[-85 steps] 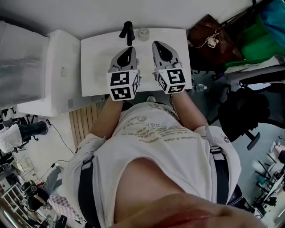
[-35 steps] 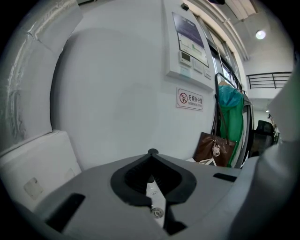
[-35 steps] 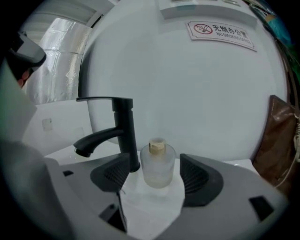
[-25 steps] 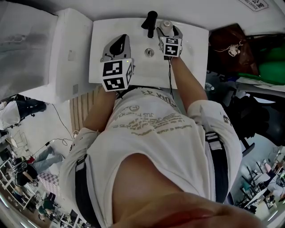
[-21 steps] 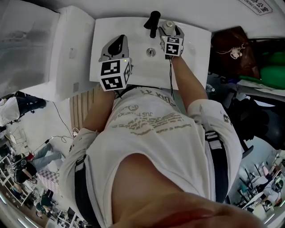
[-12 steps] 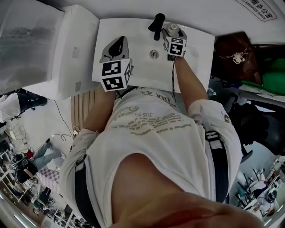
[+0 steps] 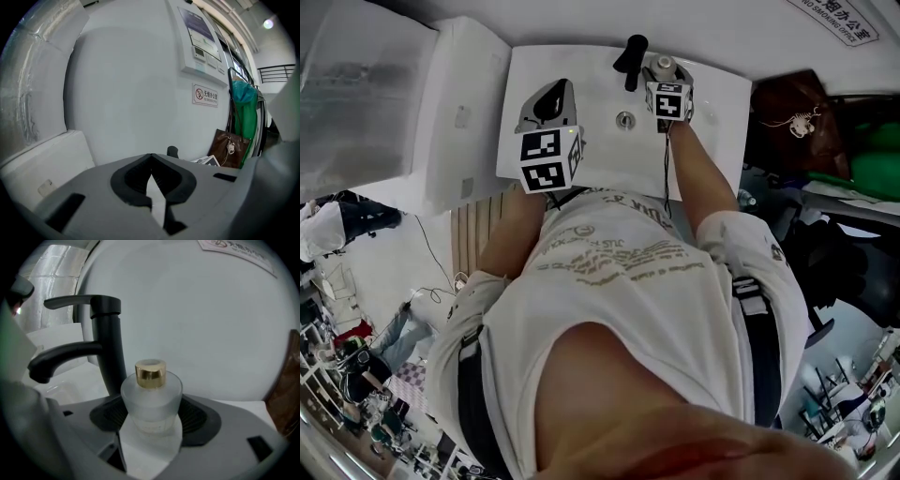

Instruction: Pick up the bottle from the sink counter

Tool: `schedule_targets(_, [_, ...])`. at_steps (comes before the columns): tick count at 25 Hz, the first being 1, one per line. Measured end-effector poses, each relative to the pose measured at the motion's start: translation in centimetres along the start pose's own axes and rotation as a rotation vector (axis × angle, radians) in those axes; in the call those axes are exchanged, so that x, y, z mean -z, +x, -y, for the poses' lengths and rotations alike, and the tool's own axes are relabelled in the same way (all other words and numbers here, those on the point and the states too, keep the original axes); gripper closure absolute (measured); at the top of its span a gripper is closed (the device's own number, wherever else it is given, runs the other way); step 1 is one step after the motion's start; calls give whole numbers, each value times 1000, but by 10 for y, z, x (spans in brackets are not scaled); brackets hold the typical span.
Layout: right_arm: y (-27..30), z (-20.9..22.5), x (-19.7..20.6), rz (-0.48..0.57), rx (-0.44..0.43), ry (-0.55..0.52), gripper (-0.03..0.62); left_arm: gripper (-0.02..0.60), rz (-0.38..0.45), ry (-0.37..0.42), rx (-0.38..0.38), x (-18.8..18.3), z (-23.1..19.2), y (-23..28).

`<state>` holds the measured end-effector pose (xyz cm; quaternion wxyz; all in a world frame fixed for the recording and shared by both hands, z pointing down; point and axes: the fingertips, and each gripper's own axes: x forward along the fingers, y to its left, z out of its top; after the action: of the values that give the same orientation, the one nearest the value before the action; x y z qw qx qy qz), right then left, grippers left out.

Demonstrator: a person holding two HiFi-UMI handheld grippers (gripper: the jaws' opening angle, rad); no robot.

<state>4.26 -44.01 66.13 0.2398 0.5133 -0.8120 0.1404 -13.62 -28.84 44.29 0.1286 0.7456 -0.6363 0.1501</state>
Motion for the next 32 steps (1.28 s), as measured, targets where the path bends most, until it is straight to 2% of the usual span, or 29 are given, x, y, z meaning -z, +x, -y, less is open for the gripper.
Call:
schedule_targets(11, [-36, 4, -23, 63, 30, 39, 276, 561, 10, -22, 24, -1, 6, 5])
schedule_targets(19, [-83, 14, -48, 113, 64, 74, 276, 561, 19, -11, 87, -2, 27, 16])
schedule_targets(22, [-104, 14, -62, 142, 46, 105, 276, 561, 27, -9, 111, -5, 36, 18])
schedule_targets(25, [-126, 12, -77, 181, 36, 102, 276, 561, 39, -3, 142, -10, 47, 22])
schedule_targets(32, [-182, 18, -122, 301, 72, 87, 276, 561, 78, 12, 226, -25, 77, 28])
